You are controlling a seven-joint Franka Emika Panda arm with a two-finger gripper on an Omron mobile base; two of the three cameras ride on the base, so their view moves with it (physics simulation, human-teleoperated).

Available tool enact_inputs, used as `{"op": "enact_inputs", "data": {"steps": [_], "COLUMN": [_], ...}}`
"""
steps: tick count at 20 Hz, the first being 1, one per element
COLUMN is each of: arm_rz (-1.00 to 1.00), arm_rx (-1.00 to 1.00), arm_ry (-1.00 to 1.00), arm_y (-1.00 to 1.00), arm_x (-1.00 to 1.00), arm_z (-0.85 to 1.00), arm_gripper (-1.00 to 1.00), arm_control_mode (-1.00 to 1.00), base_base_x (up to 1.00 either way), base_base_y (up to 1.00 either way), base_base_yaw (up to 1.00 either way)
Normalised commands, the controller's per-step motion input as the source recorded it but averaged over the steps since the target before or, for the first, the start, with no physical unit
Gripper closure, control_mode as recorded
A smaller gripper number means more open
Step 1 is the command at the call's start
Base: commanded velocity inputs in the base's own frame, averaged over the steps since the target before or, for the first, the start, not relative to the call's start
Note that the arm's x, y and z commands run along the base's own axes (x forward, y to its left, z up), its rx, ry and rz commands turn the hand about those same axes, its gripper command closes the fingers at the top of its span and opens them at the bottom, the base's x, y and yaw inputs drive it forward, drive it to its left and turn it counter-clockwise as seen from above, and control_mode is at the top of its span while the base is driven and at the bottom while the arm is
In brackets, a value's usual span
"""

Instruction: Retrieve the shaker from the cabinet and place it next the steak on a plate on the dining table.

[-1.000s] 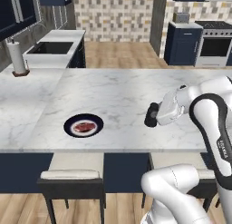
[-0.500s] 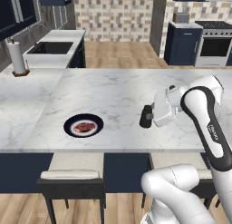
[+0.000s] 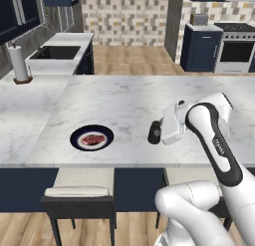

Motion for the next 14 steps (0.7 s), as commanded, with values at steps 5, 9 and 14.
{"op": "enact_inputs", "data": {"steps": [5,9,14], "arm_rz": [0.00,0.01,0.00], "arm_rx": [0.00,0.00,0.00], "arm_ry": [0.02,0.00,0.00], "arm_y": [0.09,0.00,0.01], "arm_x": [0.47,0.25,0.34], "arm_z": [-0.06,-0.10,-0.18], "arm_gripper": [1.00,1.00,1.00], "arm_control_mode": [-1.00,-1.00,-1.00], "base_base_x": [0.00,0.00,0.00], "base_base_y": [0.00,0.00,0.00], "base_base_yaw": [0.00,0.00,0.00]}}
